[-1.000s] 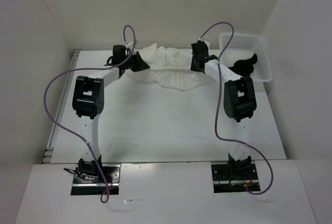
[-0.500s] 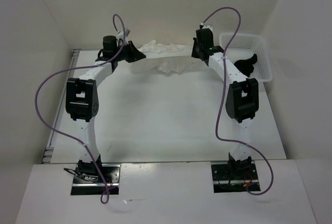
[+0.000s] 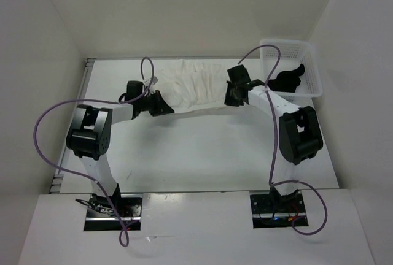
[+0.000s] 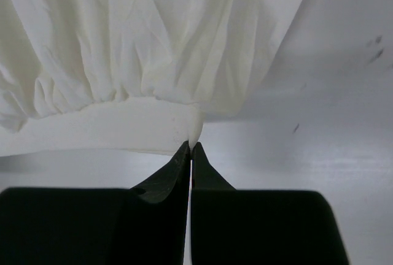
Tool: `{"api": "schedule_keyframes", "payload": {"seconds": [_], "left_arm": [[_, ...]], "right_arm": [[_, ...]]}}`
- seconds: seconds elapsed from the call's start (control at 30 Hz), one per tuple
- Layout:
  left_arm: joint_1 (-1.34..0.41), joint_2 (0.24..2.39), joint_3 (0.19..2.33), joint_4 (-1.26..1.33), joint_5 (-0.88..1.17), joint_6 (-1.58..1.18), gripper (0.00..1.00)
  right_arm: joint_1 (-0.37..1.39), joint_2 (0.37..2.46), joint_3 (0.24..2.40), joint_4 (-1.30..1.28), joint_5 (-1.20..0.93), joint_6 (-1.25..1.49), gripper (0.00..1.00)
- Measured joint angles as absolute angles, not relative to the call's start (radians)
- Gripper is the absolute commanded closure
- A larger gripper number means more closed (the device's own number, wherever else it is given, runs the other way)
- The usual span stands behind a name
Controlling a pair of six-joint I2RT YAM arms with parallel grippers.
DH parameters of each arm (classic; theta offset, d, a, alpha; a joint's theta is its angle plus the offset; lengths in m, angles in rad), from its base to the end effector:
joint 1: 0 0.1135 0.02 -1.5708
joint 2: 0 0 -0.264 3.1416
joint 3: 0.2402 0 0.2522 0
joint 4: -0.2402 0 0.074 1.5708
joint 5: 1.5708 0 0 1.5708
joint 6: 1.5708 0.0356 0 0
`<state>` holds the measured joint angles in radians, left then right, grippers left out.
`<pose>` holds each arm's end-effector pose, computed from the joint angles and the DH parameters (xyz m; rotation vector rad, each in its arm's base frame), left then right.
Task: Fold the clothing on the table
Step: Flatten the skirt out
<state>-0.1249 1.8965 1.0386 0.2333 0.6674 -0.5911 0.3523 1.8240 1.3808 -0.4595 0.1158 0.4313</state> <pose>0.3870 -0.0708 0.1579 -0.1302 2.2625 -1.1247 0.3777 0.1345 0.2324 0.1475 2.4709 0.1954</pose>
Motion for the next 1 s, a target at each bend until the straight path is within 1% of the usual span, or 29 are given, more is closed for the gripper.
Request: {"api": "schedule_keyframes", "payload": {"seconds": [0.27, 0.5, 0.57, 0.73, 1.0], "left_arm": [[-0.172, 1.786, 0.927, 0.14, 0.659, -0.603, 0.93], [-0.214, 1.766, 0.895, 0.003, 0.624, -0.547, 0.91], [-0.235, 1.766, 0.87, -0.03, 0.603, -0.54, 0.86], [-0.279, 1.731, 0.834, -0.094, 0.553, -0.532, 0.86], [-0.28, 1.617, 0.819, -0.253, 0.486, -0.528, 0.86]], "right_arm": [[0.428, 1.673, 1.129, -0.589, 0.044, 0.589, 1.0], [0.474, 1.68, 0.998, -0.662, -0.021, 0.651, 1.0], [0.485, 1.69, 0.979, -0.674, -0.028, 0.659, 1.0], [0.526, 1.694, 0.976, -0.68, -0.027, 0.683, 1.0], [0.62, 1.692, 0.976, -0.748, -0.052, 0.735, 1.0]]}}
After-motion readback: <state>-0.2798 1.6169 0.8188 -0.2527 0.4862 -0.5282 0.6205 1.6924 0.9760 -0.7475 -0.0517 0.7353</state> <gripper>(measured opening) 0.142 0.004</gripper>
